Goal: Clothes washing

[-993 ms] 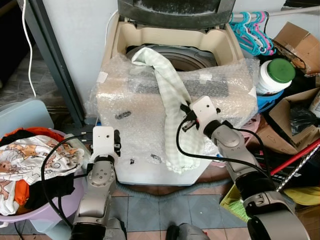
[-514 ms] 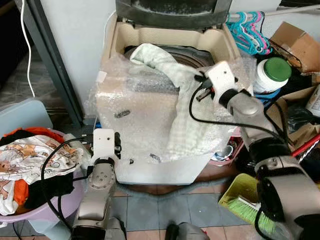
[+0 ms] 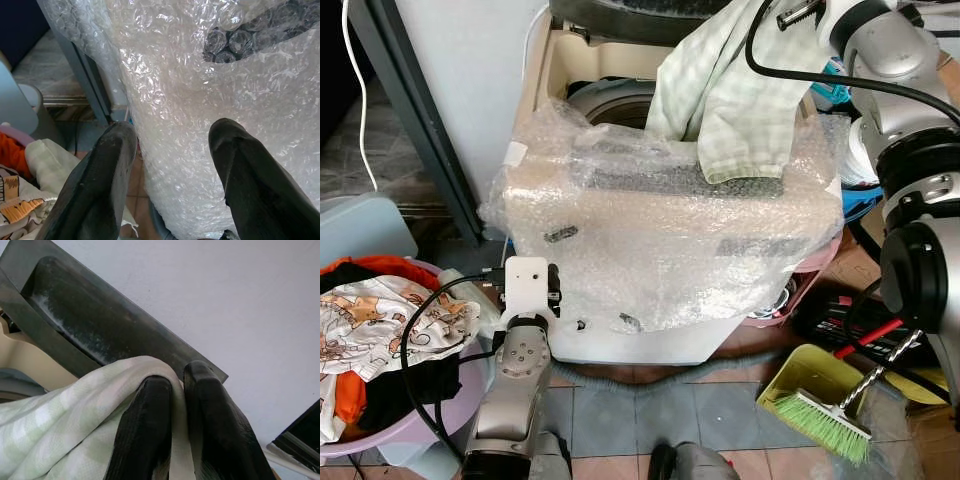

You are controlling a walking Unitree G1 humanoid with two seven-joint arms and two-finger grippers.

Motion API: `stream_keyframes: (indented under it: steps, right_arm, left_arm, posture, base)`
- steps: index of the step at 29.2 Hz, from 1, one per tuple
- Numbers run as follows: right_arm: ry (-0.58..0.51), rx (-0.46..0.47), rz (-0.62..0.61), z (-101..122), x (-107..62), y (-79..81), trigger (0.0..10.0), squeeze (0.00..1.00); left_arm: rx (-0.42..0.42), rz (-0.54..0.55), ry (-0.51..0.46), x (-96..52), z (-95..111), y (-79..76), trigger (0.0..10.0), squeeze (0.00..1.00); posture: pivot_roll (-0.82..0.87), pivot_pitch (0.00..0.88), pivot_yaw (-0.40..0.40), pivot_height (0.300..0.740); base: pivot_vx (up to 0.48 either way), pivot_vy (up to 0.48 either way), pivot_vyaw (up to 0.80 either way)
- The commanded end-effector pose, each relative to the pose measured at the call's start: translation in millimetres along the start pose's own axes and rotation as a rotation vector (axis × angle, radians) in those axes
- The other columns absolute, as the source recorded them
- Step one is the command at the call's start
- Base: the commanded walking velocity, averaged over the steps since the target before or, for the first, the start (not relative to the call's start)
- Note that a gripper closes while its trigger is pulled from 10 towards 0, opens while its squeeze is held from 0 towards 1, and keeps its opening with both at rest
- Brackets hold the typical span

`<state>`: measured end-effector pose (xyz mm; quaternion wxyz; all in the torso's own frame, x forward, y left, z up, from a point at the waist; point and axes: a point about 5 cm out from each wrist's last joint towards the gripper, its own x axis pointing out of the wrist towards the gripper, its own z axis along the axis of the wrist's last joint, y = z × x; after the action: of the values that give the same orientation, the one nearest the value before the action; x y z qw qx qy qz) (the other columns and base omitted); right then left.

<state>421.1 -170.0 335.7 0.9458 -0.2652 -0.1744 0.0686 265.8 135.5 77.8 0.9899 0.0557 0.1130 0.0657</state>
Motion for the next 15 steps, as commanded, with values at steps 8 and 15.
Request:
stream_keyframes:
  steps: [8,15]
  right_arm:
    - [0.001,0.013,0.302,-28.8,-14.5,35.6,10.0,1.0]
    - [-0.033,0.007,0.309,-39.6,-27.1,17.2,10.0,1.0]
  left_arm:
    - [0.019,-0.013,-0.003,2.3,3.3,-2.2,10.0,0.0]
    - [0.015,-0.018,-0.012,5.0,5.7,-3.6,10.0,0.0]
  posture:
    - [0.01,0.08,-0.075,0.74]
    - [0.0,0.068,-0.07,0.74]
  base:
    - [0.0,0.0,0.0]
    - [0.0,0.0,0.0]
